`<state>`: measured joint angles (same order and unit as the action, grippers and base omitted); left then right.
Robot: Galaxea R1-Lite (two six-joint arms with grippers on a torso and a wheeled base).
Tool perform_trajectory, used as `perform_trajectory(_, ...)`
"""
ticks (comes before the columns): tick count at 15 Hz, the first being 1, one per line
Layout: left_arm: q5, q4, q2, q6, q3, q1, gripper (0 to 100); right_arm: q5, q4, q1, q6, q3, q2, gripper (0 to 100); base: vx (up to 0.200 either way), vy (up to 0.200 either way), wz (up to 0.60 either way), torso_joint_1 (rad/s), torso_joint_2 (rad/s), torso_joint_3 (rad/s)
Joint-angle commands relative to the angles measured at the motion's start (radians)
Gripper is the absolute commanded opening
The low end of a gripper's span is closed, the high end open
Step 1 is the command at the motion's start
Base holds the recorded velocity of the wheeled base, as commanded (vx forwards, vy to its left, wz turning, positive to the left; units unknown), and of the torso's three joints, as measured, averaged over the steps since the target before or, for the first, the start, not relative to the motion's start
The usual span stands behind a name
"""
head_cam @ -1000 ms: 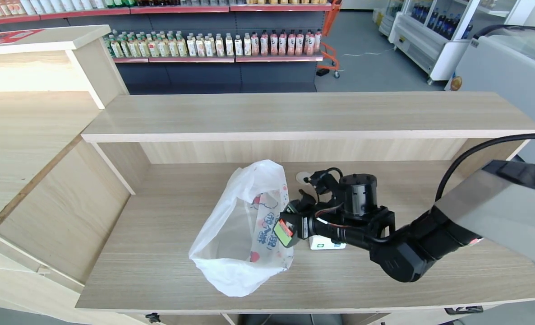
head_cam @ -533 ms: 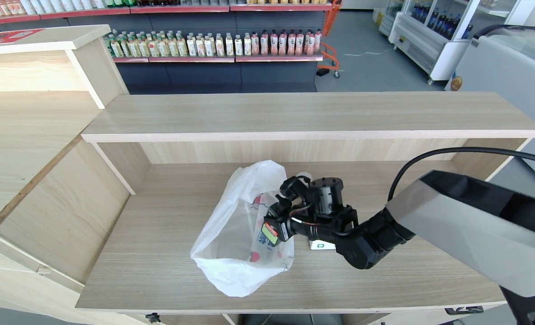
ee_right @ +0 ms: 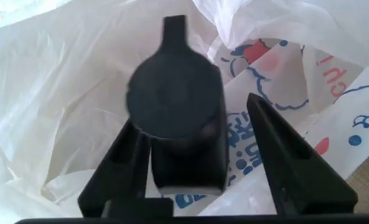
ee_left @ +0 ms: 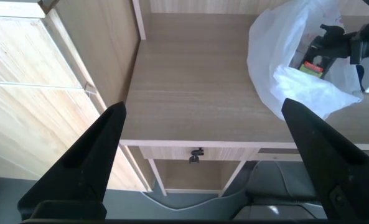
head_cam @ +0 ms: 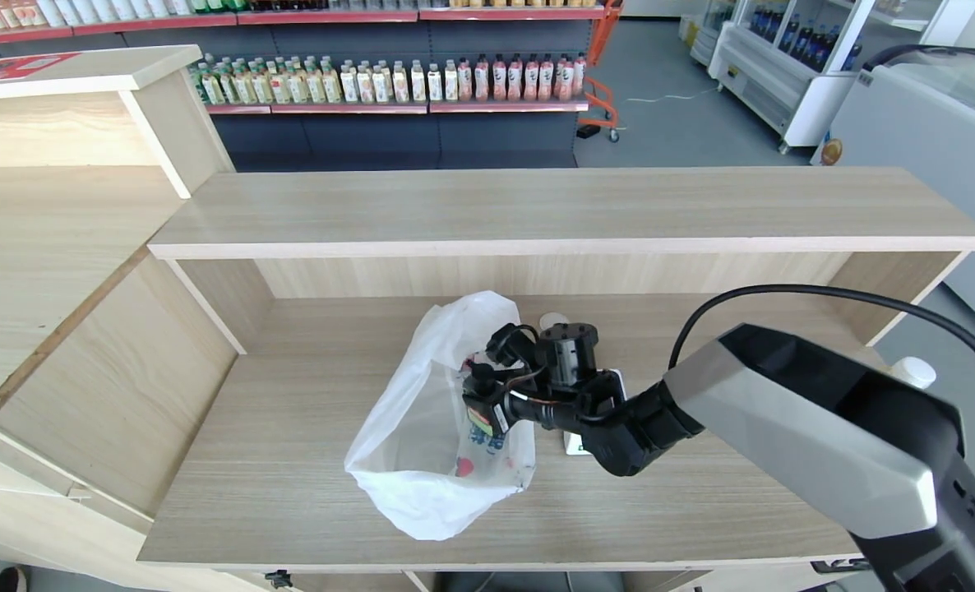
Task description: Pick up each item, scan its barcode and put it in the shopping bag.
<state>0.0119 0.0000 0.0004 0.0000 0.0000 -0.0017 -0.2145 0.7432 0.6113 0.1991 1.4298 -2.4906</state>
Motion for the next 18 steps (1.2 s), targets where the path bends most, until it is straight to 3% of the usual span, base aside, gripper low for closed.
perform_trajectory(1, 0.0, 0.0, 0.0, 0.0, 0.0, 0.0, 100, -0.003, -0.001, 0.002, -0.004, 0.02, -0.016, 100, 0.0, 0.0, 0.0, 0.0, 0.0, 0.0)
perform_trajectory(11, 0.0, 0.0, 0.0, 0.0, 0.0, 0.0, 100, -0.006, -0.005, -0.051, -0.279, -0.026, 0.164, 100, 0.0, 0.0, 0.0, 0.0, 0.0, 0.0)
perform_trajectory(18, 0.0, 0.0, 0.0, 0.0, 0.0, 0.0, 100, -0.005, -0.005, -0.143, -0.322, -0.166, 0.337, 100, 0.0, 0.0, 0.0, 0.0, 0.0, 0.0)
